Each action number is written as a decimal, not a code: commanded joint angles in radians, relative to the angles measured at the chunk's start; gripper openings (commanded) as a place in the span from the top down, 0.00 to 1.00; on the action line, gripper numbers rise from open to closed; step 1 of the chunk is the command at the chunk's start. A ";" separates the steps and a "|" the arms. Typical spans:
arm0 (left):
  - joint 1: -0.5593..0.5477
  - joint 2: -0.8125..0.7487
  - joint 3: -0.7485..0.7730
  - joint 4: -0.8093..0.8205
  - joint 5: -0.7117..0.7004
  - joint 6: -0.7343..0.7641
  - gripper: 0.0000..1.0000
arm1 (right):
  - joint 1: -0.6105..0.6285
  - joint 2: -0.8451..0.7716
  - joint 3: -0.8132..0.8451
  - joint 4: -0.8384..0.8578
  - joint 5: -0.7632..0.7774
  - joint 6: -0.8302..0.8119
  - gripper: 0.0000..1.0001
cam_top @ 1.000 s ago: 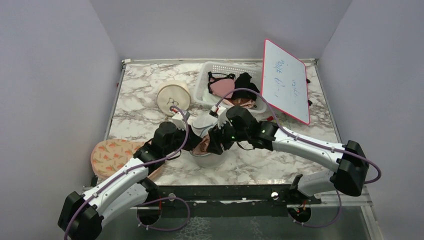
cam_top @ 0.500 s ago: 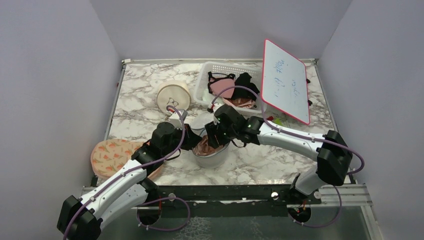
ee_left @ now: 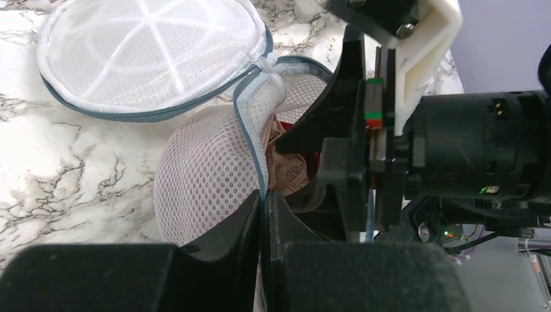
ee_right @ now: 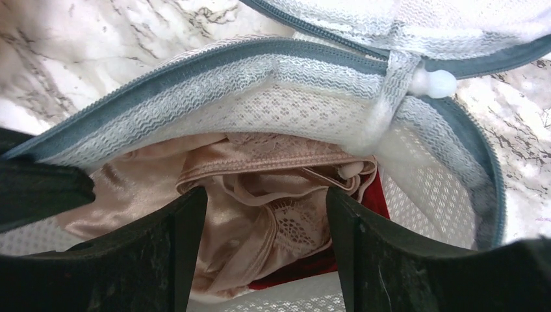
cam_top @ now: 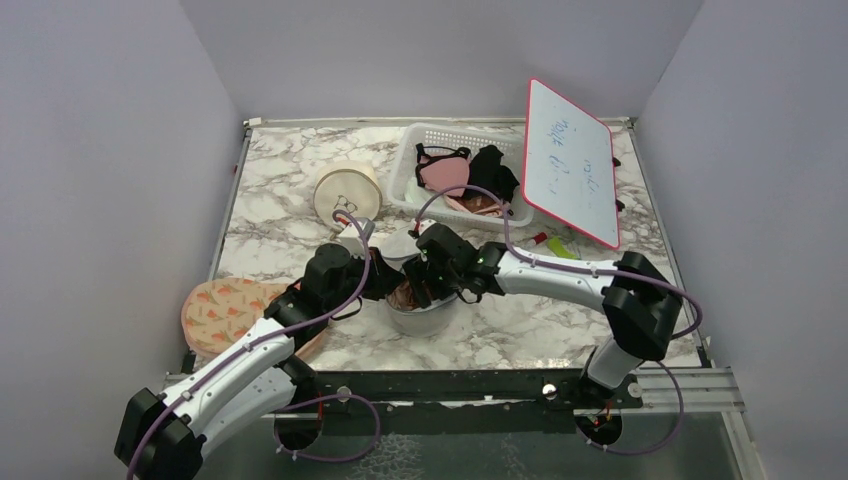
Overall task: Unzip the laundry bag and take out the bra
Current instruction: Pick up the bra from the laundry bag, then place the bra in the bin.
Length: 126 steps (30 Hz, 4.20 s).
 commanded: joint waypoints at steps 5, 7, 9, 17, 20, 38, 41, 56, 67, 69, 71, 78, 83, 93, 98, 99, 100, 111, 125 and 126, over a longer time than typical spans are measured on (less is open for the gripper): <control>-0.001 0.014 0.006 0.026 0.018 -0.035 1.00 | 0.057 0.068 0.049 0.091 0.179 0.013 0.33; -0.001 0.016 -0.001 0.032 0.014 -0.045 1.00 | 0.070 0.080 0.049 0.105 0.221 0.020 0.36; 0.000 0.016 -0.004 0.037 0.006 -0.052 1.00 | 0.078 0.087 0.044 0.108 0.259 0.030 0.40; 0.000 0.019 0.007 0.044 -0.005 -0.062 1.00 | 0.081 0.045 -0.010 0.173 0.290 0.019 0.68; 0.000 0.014 0.010 0.036 -0.015 -0.060 1.00 | 0.081 0.028 -0.021 0.197 0.264 0.008 0.75; -0.001 -0.023 -0.004 -0.005 -0.048 -0.050 1.00 | 0.080 -0.175 -0.183 0.417 0.040 -0.085 0.99; -0.001 -0.017 -0.002 -0.009 -0.045 -0.046 1.00 | 0.081 -0.217 -0.207 0.462 -0.011 -0.089 0.99; -0.001 -0.025 -0.014 -0.016 -0.052 -0.048 1.00 | 0.080 -0.386 -0.227 0.488 -0.023 -0.082 0.99; -0.001 -0.001 0.016 -0.041 -0.055 -0.045 1.00 | 0.081 -0.463 -0.210 0.490 -0.025 -0.098 0.99; 0.000 0.004 0.018 -0.040 -0.056 -0.043 1.00 | 0.081 -0.462 -0.185 0.481 -0.030 -0.105 0.99; 0.000 0.004 0.019 -0.041 -0.057 -0.042 1.00 | 0.081 -0.460 -0.159 0.473 -0.034 -0.110 0.99; 0.000 0.008 0.018 -0.041 -0.051 -0.035 1.00 | 0.080 -0.472 -0.086 0.471 -0.026 -0.136 0.99; -0.001 0.002 0.018 -0.040 -0.053 -0.033 1.00 | 0.081 -0.454 0.009 0.444 -0.015 -0.157 0.99; 0.000 0.000 0.011 -0.025 -0.050 -0.026 1.00 | 0.081 -0.400 0.241 0.371 0.076 -0.239 0.99; -0.001 -0.011 0.008 -0.027 -0.044 -0.019 1.00 | 0.080 -0.352 0.361 0.361 0.215 -0.313 0.99; -0.001 -0.015 0.007 -0.027 -0.044 -0.019 1.00 | 0.079 -0.337 0.384 0.360 0.243 -0.334 0.99; -0.001 -0.018 0.006 -0.028 -0.044 -0.019 1.00 | 0.080 -0.322 0.410 0.355 0.276 -0.354 0.99; -0.001 -0.036 0.006 -0.028 -0.037 -0.022 1.00 | -0.142 -0.172 0.546 0.358 0.238 -0.369 0.99; -0.001 -0.036 0.015 -0.029 -0.028 -0.021 1.00 | -0.368 0.211 0.706 0.293 0.001 -0.237 0.99; -0.002 -0.032 0.019 -0.029 -0.025 -0.019 1.00 | -0.375 0.232 0.713 0.289 -0.017 -0.227 0.99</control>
